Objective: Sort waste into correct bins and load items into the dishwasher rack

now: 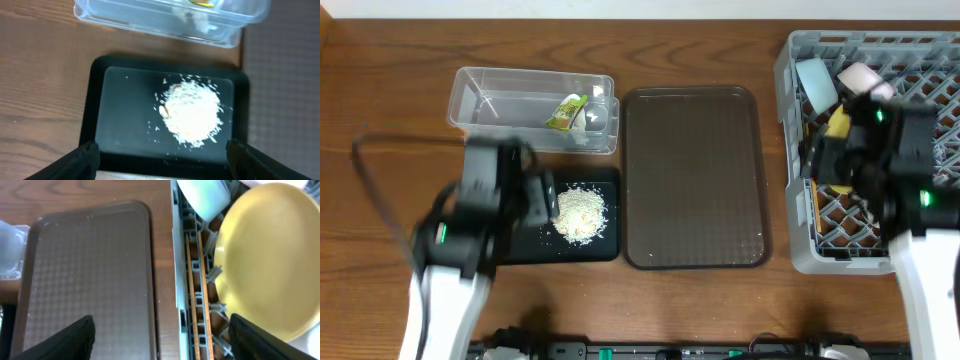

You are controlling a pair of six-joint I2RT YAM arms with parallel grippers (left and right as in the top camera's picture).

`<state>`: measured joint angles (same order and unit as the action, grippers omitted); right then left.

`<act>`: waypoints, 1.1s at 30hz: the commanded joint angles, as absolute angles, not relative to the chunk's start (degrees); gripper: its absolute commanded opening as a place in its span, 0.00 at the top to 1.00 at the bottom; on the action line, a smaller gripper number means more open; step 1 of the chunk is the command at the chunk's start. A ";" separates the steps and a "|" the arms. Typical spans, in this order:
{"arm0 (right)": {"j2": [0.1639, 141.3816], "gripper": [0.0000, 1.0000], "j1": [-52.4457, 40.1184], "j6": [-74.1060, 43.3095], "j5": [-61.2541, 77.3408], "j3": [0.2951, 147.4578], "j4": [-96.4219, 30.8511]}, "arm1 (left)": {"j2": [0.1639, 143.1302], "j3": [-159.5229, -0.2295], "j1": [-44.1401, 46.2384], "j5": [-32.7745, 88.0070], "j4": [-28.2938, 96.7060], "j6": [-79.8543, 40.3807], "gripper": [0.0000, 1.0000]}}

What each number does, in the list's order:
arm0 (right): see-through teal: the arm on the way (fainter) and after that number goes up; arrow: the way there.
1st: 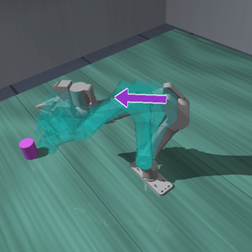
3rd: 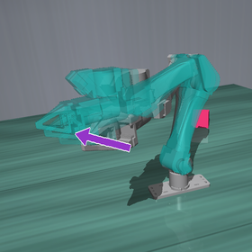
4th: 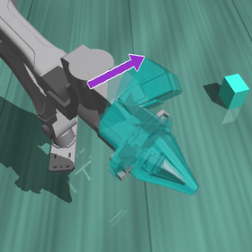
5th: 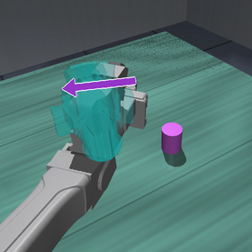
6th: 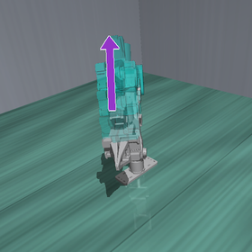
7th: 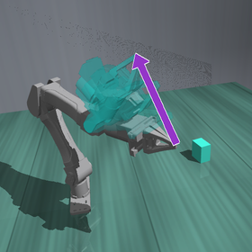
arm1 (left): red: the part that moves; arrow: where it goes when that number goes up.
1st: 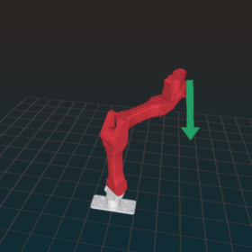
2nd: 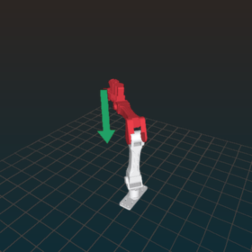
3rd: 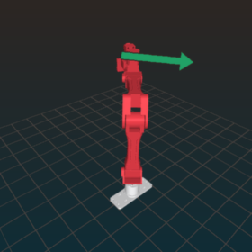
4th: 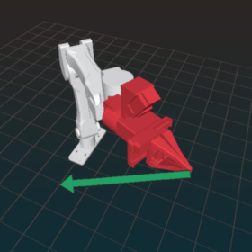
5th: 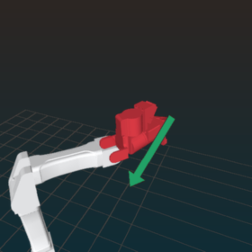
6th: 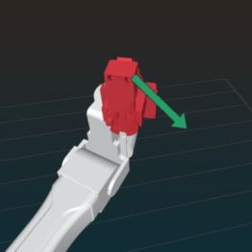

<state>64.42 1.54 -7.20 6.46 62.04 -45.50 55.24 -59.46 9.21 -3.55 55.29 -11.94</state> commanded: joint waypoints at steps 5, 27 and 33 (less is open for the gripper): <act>45.65 0.01 1.58 -6.15 4.40 46.65 -40.73 | 34.17 -49.43 10.07 -2.98 54.72 -18.20 0.17; 38.57 0.01 1.58 -6.15 4.54 41.82 -56.55 | 26.89 -49.23 10.07 -2.98 55.44 -18.72 0.17; 37.32 0.01 1.26 -5.69 2.90 41.78 -56.86 | 26.89 -49.23 10.07 -2.98 55.44 -18.72 0.17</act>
<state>38.54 1.52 -6.66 4.84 42.22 -56.80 26.98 -49.50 9.87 -3.11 55.46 -18.20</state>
